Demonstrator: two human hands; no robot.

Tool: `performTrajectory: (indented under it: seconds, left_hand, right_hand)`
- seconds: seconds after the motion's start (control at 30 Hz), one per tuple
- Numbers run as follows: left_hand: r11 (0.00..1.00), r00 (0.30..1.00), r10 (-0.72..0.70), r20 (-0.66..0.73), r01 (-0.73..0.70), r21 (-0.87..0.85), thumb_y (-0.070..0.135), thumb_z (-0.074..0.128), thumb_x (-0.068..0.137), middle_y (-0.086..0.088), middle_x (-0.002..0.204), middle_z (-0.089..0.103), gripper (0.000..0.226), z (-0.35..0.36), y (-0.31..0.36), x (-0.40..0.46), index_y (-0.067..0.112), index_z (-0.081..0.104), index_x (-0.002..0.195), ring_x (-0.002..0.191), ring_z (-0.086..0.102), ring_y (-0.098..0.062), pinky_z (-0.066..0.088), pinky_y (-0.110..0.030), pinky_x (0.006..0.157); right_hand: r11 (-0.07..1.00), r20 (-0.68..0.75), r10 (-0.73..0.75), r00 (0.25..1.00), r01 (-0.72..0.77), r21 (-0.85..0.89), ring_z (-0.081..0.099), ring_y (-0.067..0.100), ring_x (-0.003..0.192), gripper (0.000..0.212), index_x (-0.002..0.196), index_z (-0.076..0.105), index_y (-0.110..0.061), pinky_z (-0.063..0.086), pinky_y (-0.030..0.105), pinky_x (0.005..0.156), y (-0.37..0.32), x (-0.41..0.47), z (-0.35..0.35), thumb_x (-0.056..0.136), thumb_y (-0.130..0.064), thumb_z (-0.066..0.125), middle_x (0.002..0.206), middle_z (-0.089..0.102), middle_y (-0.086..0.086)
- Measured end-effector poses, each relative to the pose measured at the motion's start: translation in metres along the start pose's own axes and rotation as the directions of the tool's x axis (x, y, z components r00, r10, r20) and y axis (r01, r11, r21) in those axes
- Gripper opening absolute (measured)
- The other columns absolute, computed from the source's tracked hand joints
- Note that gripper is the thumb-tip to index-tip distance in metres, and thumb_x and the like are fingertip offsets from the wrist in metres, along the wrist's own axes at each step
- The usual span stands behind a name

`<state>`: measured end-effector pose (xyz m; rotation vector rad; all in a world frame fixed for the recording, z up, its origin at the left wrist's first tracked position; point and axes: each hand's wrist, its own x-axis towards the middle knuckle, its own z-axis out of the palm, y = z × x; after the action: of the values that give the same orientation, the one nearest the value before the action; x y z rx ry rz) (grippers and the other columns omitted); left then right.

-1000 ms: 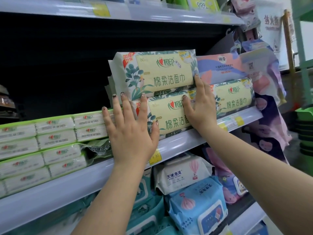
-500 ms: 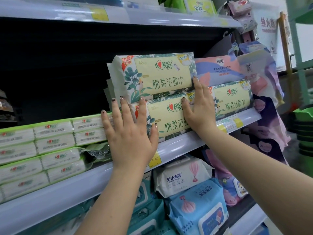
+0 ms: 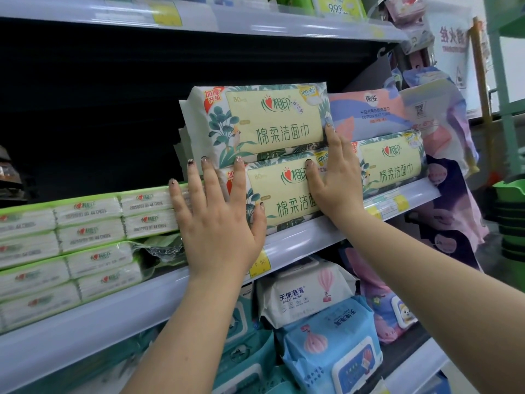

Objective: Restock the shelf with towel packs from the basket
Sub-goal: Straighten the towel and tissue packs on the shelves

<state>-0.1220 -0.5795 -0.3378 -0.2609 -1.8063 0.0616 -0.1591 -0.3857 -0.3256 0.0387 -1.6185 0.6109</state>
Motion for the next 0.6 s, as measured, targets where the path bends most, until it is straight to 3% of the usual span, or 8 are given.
performTrajectory:
  seconds: [0.6]
  left_hand:
    - [1.000, 1.000, 0.001, -0.007, -0.001, 0.026, 0.048, 0.031, 0.083, -0.026, 0.137, 0.045, 0.066, -0.0010, 0.0003, -0.0006, 0.016, 0.039, 0.139, 0.131, 0.037, -0.042, 0.014, -0.058, 0.109]
  right_hand:
    - [1.000, 0.001, 0.002, 1.000, -0.002, -0.010, 0.039, 0.030, 0.128, 0.075, 0.145, 0.026, -0.014, 0.031, 0.046, 0.106, 0.0010, 0.0008, 0.0004, 0.081, -0.053, 0.027, 0.140, 0.040, 0.012]
